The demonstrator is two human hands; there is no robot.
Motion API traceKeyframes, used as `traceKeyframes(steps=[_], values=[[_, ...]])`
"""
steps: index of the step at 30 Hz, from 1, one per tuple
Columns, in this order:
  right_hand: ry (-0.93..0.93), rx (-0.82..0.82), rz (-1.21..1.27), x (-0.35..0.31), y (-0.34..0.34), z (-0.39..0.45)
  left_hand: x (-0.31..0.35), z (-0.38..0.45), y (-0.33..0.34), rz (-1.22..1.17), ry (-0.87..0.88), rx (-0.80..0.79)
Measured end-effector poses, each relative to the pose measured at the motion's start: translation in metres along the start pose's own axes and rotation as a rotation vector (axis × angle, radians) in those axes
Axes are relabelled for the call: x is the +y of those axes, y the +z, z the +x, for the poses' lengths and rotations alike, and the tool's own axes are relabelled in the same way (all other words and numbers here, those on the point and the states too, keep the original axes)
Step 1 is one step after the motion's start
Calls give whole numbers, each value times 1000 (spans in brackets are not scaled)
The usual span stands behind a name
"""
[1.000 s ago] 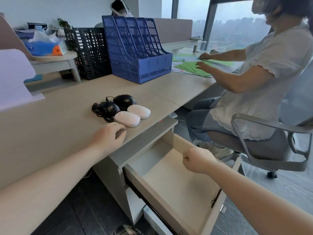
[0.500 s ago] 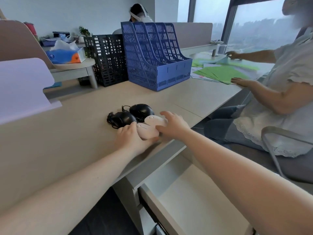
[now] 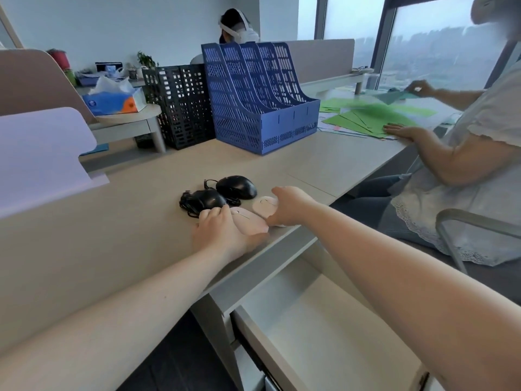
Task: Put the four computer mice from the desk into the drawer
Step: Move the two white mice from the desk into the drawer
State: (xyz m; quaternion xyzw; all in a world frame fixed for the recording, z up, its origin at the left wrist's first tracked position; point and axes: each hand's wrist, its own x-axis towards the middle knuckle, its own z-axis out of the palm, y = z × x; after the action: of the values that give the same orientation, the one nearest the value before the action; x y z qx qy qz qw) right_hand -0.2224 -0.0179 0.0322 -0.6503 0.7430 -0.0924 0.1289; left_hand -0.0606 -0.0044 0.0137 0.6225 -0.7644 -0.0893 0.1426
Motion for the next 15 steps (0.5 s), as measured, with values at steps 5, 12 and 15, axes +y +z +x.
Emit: traceKeyframes(steps=[5,12,15], values=[[76,67,170,34,-7,-45,23,-22,5,-30,39,37],[200,34,208,81,-5,-110,64,-69,33,-30,179,-17],[236,-37,190,101,18,-126,75,-92,62,-49,157,-129]])
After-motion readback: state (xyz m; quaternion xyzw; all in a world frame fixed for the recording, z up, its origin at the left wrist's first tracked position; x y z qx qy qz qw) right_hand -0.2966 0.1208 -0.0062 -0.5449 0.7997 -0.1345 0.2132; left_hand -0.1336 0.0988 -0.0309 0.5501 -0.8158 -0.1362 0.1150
